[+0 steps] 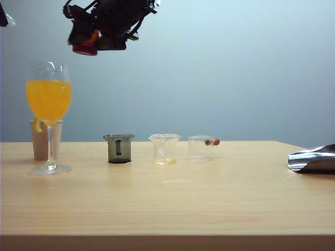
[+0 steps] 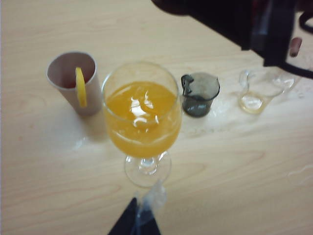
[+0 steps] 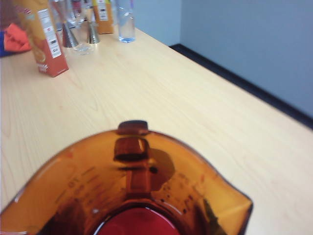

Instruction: Pick up the fourth measuring cup from the left, pour the grenadine inside into the goblet, and finally put the measuring cup back in its original place.

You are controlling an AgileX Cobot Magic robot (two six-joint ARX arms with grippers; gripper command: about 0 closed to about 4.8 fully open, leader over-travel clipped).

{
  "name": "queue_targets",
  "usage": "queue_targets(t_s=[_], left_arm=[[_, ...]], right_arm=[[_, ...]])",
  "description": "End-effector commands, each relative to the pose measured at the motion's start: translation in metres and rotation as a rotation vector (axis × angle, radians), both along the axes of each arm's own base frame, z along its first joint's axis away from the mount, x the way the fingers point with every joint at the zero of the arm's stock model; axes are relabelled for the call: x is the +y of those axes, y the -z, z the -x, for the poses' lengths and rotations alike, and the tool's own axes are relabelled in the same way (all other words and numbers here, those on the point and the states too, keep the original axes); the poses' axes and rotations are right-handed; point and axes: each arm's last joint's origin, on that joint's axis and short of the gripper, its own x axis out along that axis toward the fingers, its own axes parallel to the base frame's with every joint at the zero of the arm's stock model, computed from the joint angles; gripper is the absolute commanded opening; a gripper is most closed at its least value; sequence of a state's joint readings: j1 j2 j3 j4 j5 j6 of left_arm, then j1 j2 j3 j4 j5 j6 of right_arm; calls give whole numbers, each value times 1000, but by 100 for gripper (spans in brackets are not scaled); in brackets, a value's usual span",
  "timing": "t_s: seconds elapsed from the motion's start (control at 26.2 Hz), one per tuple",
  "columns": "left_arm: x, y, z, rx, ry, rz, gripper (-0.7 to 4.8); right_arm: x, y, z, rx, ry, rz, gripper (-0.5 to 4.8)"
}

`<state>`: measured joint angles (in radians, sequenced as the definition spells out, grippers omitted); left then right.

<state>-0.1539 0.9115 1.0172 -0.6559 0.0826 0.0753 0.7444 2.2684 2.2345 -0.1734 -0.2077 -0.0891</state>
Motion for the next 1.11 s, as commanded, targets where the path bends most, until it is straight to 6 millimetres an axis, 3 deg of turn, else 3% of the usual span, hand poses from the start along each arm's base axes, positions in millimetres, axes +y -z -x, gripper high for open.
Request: queue_targets(t_s=[0.04,0.8,1.11], left_arm=[[2,0,4,21,-21,-12,-5],[5,1,7,37,-121,-18,-5],[4,1,7,43,-101,-1,-5]], right_arm=[[3,-13,7,-108,-32,7,144],[17,-13,19,-478,-125,243,144],[19,-20,18,-638,-117,239,144]])
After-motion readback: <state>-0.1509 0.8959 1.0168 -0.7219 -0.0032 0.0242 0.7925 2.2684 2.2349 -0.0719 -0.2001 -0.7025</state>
